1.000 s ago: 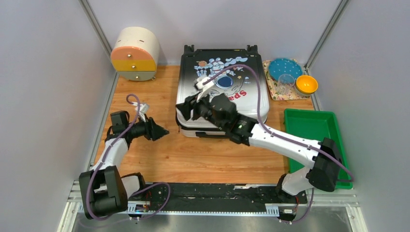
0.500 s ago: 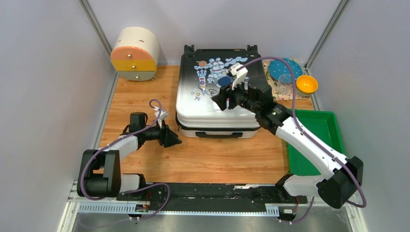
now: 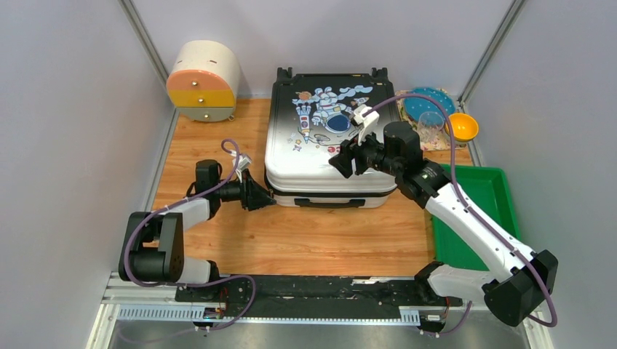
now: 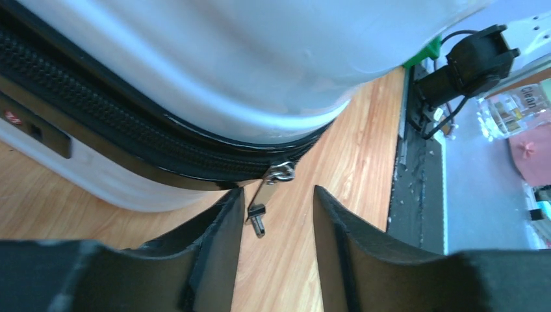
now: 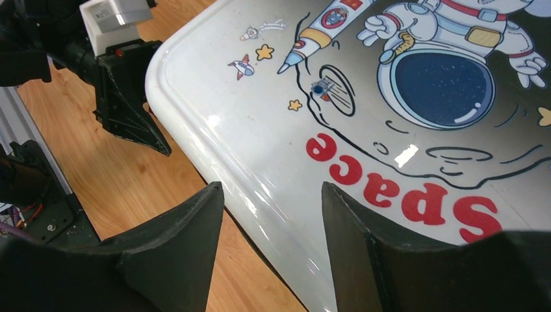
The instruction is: Open, take out, and arrange the luggage
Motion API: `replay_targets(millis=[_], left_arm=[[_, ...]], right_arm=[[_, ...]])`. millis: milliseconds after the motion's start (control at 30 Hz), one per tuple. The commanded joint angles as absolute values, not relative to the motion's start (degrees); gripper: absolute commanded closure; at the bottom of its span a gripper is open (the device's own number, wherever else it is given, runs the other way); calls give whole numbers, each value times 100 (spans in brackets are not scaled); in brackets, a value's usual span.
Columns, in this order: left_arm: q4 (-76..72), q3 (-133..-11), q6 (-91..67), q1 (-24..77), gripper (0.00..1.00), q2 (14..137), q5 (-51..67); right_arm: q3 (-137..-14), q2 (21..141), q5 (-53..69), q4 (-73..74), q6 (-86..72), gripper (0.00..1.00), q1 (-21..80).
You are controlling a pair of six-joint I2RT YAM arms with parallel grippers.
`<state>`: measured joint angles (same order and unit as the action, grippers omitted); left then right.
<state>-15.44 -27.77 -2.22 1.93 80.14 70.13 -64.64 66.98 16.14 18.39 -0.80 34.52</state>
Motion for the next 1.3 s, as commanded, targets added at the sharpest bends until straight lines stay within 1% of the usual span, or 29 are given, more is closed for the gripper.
replay_targets(millis=[0,67,100,133,200,233,400,533,600,633,833,933,1100,1167,1267], left_arm=[[-2347,-2611,-641,237,56,7586,7480],[-2207,-2532,-624,237,65,7419,7366],[-2128,-2514,-589,237,85,7366,7304],[-1883,-2522,-537,246,91,7322,7112],[-1618,-2531,-344,237,98,7172,6874],[-1356,-2531,-273,237,100,7076,6647],[-844,-2549,-27,237,100,6830,5864],[-345,-2610,245,237,100,6540,4689],[-203,-2628,508,237,100,6425,4230],[-106,-2637,605,237,100,6303,3793],[-176,-2698,1326,237,100,6073,2638],[-359,-2821,1424,237,100,6143,2356],[-720,-3014,1740,246,100,6301,2346],[-633,-3067,1958,246,100,6328,2828],[-607,-3059,1925,246,100,6275,3444]], right_arm=[[-6381,6522,1714,1969,184,40,3384],[-6346,6521,1705,2047,246,40,3384],[-6293,6513,1670,2074,316,40,3375],[-6267,6513,1644,2109,377,40,3384],[-6197,6513,1574,2223,605,40,3384],[-6170,6521,1521,2250,676,40,3375],[-5995,6478,1310,2548,1203,39,3375],[-5784,6486,1064,2733,1756,39,3375],[-5696,6478,810,2777,1872,40,3375],[-5652,6486,756,2795,1907,40,3366],[-5423,6486,519,2830,2065,43,3314],[-5326,6460,518,2821,2092,45,3278],[-5238,6407,580,2847,2153,46,3252],[-5273,6337,799,2900,2188,43,3226],[-5282,6092,1439,2918,2381,41,3234]])
